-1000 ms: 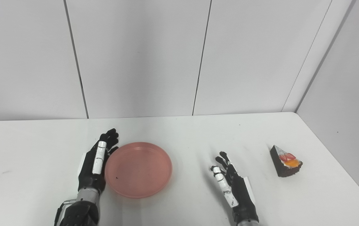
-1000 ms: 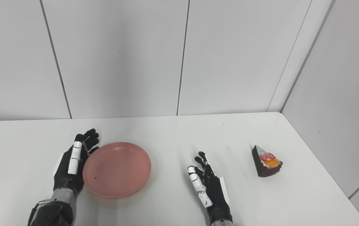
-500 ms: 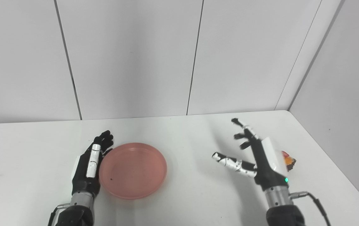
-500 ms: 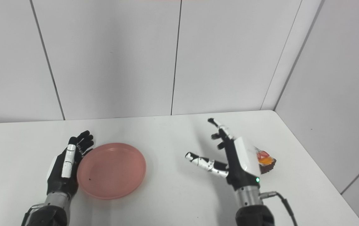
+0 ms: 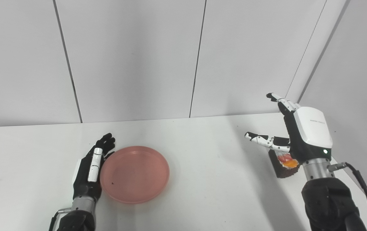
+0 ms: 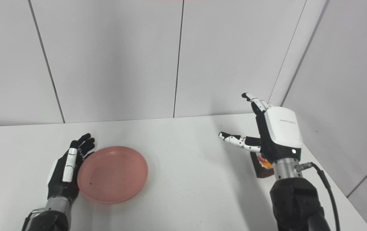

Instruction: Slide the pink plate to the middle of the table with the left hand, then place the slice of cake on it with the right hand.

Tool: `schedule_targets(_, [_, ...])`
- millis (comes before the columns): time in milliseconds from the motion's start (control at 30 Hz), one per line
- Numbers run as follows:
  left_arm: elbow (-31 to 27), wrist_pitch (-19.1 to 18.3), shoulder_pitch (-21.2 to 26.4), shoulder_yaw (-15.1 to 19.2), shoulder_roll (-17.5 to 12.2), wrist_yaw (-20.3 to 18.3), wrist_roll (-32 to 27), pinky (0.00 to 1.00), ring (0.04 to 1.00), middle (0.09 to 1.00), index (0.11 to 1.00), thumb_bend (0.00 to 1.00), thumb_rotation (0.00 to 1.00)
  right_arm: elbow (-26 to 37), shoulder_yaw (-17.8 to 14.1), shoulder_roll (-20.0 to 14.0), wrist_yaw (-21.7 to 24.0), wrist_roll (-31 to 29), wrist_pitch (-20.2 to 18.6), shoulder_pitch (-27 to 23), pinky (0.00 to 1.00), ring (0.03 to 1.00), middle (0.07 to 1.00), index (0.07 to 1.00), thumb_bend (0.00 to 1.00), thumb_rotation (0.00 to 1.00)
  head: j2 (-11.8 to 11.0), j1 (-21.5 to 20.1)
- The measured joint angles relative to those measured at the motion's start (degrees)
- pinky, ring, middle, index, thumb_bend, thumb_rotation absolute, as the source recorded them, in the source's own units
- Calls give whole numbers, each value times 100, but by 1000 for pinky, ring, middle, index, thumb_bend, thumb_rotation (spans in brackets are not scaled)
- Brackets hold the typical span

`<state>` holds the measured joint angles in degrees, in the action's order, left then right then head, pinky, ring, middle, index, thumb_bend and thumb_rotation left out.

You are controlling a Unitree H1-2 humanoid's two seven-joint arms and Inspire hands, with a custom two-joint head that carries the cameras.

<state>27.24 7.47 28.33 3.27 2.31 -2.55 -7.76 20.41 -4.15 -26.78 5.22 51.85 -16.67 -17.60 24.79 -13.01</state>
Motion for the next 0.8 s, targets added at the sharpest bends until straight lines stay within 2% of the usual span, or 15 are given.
schedule_targets(67, [0, 0, 2, -4, 0, -5, 0, 837, 874, 844, 784, 711, 882, -244, -3, -118, 120, 104, -28, -11, 702, 823, 824, 809, 933, 610, 9, 9])
schedule_targets(100, [1, 4, 1, -5, 0, -8, 1, 830, 870, 841, 782, 713, 881, -339, -14, -163, 186, 138, -55, -11, 674, 820, 825, 808, 945, 592, 9, 9])
schedule_targets(200, [14, 21, 2, -3, -1, -9, 3, 828, 866, 838, 783, 720, 875, -527, -40, -230, 366, 233, -276, -13, 624, 791, 821, 797, 956, 559, 9, 17])
schedule_targets(267, [24, 24, 5, -2, -1, -14, 2, 833, 867, 841, 785, 711, 875, -618, -10, -282, 597, 413, -502, -27, 632, 774, 802, 801, 956, 563, 9, 18])
schedule_targets(400, [77, 40, 20, -4, -3, -48, 2, 831, 866, 840, 785, 702, 876, -791, 86, -295, 1389, 859, -912, -125, 631, 775, 811, 805, 935, 533, 9, 18])
schedule_targets(500, [86, 41, 29, -3, -4, -65, 2, 832, 866, 838, 783, 704, 873, -803, -25, -116, 1860, 1199, -957, -138, 627, 786, 828, 814, 930, 533, 9, 18])
schedule_targets(633, [119, 49, 42, -2, -4, -89, 1, 802, 857, 830, 775, 719, 871, -1050, -149, 25, 2006, 1420, -964, -144, 609, 769, 834, 819, 929, 556, 18, 18])
schedule_targets(800, [135, 57, 47, -19, -26, -92, 19, 785, 847, 826, 773, 723, 876, -1496, -192, 39, 1828, 1302, -970, -151, 610, 766, 830, 816, 947, 598, 35, 35])
